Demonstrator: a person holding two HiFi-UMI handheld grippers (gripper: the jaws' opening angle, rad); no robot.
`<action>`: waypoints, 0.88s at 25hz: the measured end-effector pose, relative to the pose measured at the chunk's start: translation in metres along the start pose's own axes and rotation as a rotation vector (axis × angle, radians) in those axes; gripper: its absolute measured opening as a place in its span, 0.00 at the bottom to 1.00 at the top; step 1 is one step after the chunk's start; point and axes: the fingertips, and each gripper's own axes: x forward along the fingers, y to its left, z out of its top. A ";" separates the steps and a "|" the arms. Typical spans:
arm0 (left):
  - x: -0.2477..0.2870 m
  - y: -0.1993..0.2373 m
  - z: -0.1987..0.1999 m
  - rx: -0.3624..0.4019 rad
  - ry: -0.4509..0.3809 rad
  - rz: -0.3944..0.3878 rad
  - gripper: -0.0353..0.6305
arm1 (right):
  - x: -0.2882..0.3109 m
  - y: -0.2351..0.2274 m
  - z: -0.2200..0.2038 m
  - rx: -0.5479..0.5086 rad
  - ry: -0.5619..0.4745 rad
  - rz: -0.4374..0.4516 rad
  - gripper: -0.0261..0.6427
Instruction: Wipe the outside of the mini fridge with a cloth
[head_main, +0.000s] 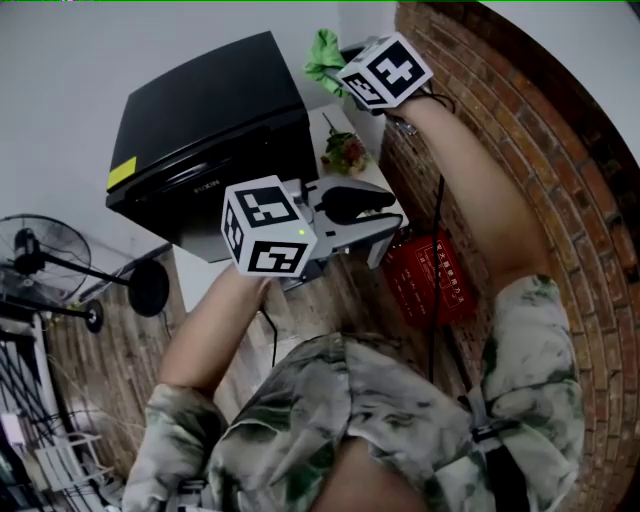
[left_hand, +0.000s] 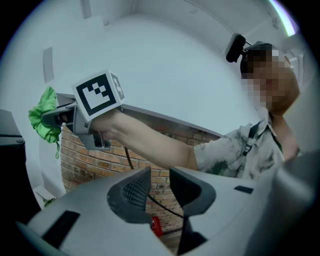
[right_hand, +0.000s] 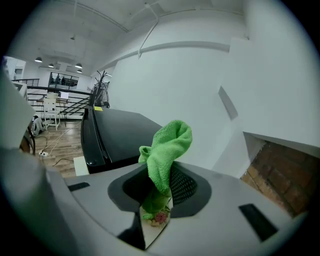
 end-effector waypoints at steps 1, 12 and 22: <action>-0.001 -0.002 -0.001 0.001 0.001 -0.002 0.24 | 0.000 0.001 -0.002 0.002 0.001 -0.002 0.19; 0.000 0.003 -0.022 -0.016 -0.007 0.022 0.24 | 0.035 0.004 -0.037 0.008 0.033 0.001 0.19; 0.051 0.070 -0.016 -0.052 -0.012 0.135 0.24 | 0.090 -0.039 -0.048 -0.024 -0.041 0.123 0.19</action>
